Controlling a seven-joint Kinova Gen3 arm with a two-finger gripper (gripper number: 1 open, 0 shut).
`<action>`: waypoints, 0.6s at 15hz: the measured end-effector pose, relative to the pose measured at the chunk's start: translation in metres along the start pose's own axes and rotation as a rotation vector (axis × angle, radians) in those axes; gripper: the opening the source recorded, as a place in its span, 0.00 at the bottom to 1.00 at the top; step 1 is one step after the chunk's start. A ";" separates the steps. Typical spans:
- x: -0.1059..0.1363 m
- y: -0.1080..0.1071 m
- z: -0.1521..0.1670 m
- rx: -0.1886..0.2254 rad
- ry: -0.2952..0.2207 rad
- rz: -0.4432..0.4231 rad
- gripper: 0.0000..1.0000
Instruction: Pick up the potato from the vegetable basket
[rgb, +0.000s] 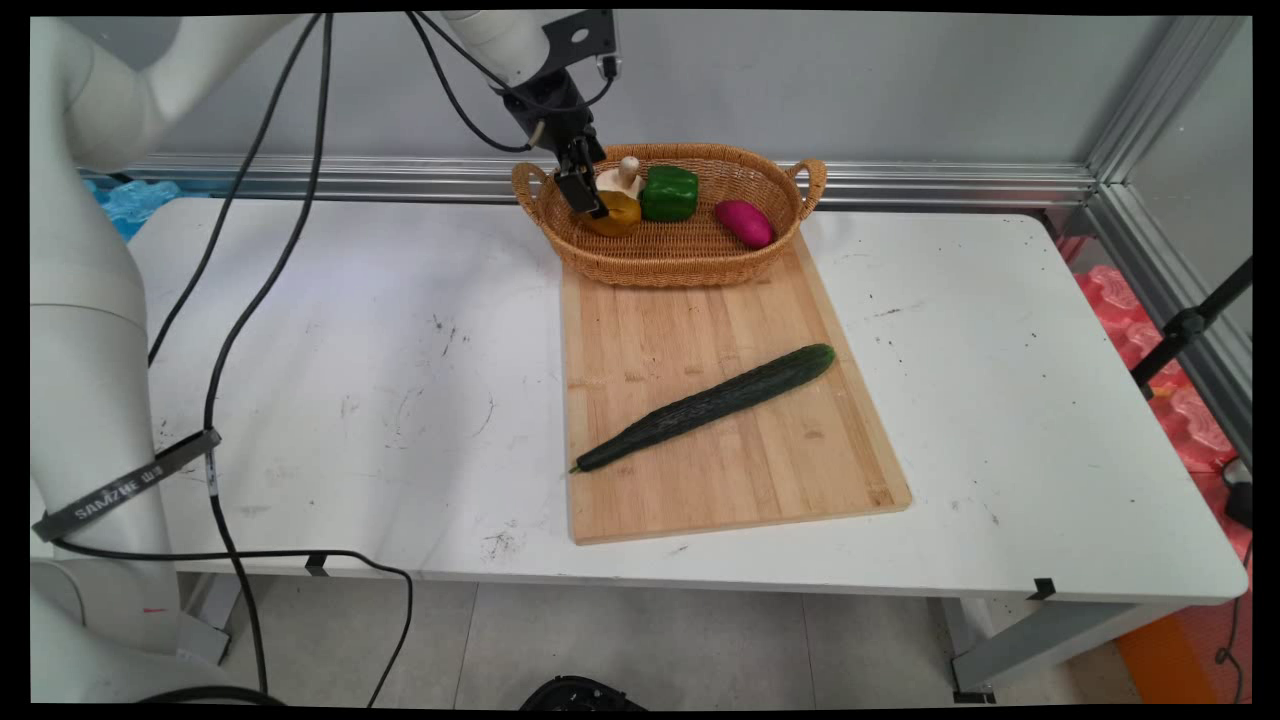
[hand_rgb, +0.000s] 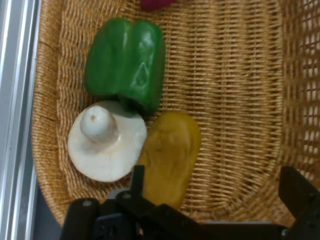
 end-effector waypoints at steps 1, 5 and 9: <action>-0.002 -0.004 0.005 -0.005 0.003 0.004 1.00; -0.011 -0.018 0.022 -0.016 0.016 0.013 1.00; -0.017 -0.027 0.037 -0.020 0.036 0.013 1.00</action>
